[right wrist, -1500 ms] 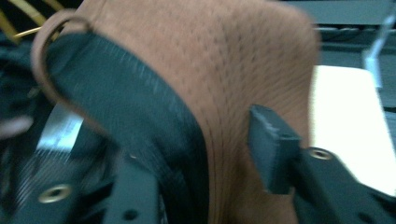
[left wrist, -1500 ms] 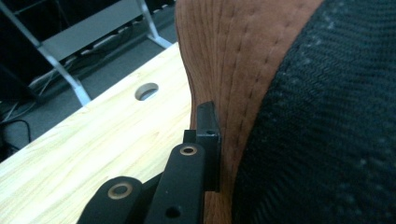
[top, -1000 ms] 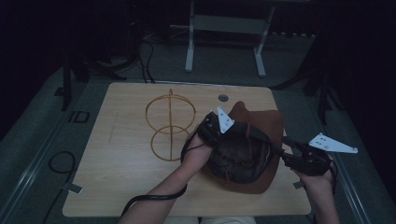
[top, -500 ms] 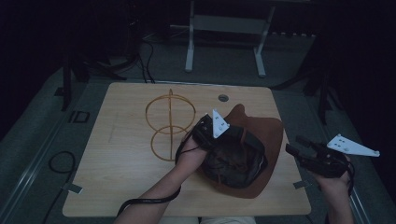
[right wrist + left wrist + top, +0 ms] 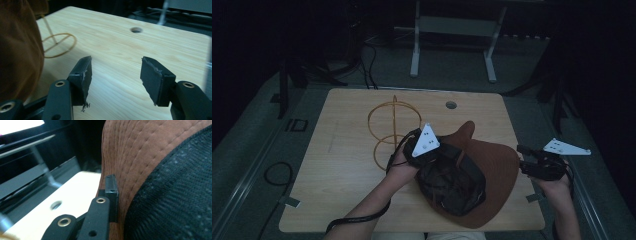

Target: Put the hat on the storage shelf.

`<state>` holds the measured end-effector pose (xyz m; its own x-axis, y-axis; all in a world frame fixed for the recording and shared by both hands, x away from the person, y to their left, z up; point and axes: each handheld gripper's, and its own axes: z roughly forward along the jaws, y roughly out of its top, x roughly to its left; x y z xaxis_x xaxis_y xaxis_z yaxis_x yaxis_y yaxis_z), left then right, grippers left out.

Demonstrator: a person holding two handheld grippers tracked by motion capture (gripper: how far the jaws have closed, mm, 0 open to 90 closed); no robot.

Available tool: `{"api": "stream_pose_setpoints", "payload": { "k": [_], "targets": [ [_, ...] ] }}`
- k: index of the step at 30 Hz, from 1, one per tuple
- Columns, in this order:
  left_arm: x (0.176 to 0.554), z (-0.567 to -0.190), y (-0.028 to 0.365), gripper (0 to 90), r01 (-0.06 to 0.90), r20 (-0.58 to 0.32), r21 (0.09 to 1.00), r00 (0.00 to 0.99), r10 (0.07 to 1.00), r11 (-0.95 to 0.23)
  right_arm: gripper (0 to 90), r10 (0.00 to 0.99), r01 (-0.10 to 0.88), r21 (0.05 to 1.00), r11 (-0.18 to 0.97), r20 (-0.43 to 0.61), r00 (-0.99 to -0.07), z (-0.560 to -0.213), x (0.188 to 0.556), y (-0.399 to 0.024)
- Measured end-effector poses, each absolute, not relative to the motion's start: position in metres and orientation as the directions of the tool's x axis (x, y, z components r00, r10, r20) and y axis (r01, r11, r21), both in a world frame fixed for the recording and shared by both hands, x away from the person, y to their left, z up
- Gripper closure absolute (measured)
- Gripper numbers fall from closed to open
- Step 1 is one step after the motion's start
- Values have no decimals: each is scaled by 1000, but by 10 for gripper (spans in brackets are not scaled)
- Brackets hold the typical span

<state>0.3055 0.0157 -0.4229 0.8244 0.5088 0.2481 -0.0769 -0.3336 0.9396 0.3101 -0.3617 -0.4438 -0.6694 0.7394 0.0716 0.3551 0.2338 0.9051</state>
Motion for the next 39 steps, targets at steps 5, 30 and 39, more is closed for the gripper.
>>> {"api": "stream_pose_setpoints", "payload": {
  "k": [5,30,39],
  "targets": [
    [295,-417,11,876,-153,265,948,867,423,-280,428,706,339,909,244,73,-704,-438,310,-338],
    [276,-410,-30,874,-245,375,909,834,404,-338,411,384,242,947,210,148,-912,-427,302,-256],
    [280,-404,-31,870,-226,351,919,843,408,-324,828,324,279,940,194,207,-923,-421,305,-253]
  ]
}}
